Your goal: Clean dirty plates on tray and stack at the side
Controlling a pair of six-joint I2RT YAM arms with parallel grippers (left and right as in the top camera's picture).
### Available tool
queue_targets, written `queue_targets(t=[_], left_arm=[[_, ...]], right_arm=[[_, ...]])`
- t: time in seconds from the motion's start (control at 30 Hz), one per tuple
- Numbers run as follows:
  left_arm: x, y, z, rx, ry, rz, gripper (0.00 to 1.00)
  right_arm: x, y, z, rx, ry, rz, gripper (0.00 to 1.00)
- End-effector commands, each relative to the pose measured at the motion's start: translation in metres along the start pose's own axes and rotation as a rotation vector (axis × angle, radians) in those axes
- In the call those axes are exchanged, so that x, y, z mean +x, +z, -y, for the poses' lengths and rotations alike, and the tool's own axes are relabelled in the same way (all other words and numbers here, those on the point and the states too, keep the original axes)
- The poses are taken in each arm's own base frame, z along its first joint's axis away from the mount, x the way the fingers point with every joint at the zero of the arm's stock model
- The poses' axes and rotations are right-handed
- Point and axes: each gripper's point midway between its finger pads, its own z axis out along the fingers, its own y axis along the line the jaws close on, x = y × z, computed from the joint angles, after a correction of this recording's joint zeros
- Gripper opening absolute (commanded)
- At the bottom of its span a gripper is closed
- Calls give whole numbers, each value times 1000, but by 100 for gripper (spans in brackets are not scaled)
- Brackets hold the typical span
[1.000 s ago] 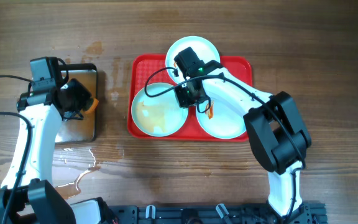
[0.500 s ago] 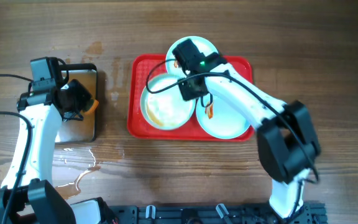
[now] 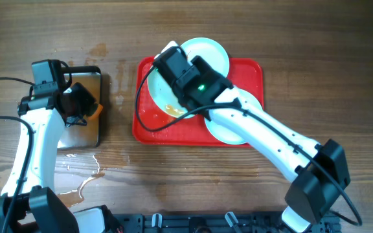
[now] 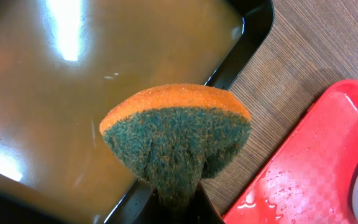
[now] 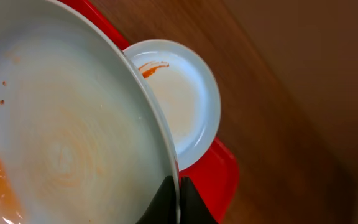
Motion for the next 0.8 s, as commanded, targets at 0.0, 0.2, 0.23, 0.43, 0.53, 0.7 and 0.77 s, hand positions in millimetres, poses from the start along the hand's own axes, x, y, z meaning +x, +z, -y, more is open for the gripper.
queue_targets(t=[0.0,0.2,0.23,0.43,0.53,0.7,0.77], left_arm=[[0,-2,-1,4,15,4,4],[0,-2,-1,5,15,4,4],[0,-2,-1,4,15,4,4],[0,-2,-1,5,16,3,4],[3,-2,-3,-1,15,-6,4],[4,-2,-1,7,14,-13,4],[6,-2,1,19,14,-22,4]], right_arm=[[-14,-21,10,146,-228,26,4],[-33,-45,0,248,-347,74,4],[-33,-45,-3,236,-345,79,4],[-31,-40,-27,83,-225,110,4],[-11,-25,-69,-366,-23,62,4],[7,-6,-48,-621,222,-6,4],[16,3,-34,-673,299,-23,4]])
